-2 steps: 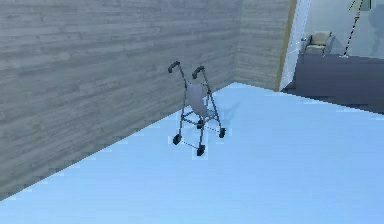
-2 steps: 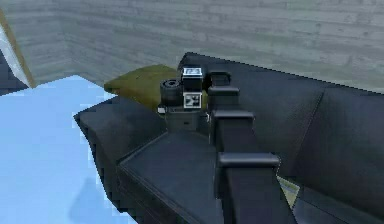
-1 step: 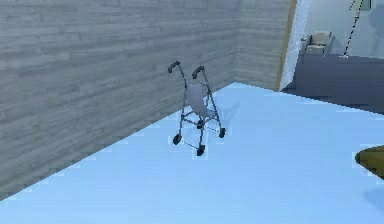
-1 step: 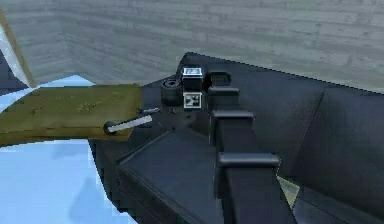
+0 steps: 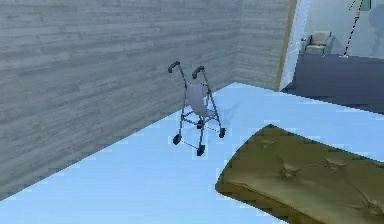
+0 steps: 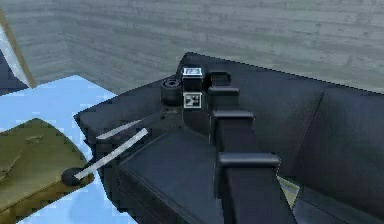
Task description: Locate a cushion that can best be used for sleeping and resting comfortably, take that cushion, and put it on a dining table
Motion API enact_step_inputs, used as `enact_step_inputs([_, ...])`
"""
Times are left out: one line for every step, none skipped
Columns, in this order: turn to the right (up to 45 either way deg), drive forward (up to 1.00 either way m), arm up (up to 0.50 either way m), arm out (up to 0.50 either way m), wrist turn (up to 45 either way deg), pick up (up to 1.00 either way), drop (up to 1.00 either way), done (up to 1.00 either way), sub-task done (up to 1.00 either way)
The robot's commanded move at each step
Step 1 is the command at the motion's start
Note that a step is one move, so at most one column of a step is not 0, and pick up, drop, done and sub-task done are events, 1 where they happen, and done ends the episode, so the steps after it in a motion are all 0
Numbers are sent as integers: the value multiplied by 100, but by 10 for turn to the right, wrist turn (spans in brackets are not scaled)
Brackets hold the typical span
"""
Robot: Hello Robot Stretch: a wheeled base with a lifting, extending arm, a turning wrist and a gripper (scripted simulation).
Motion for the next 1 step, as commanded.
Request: enact_step_inputs([0,0,0,0,-360,0,0,0,0])
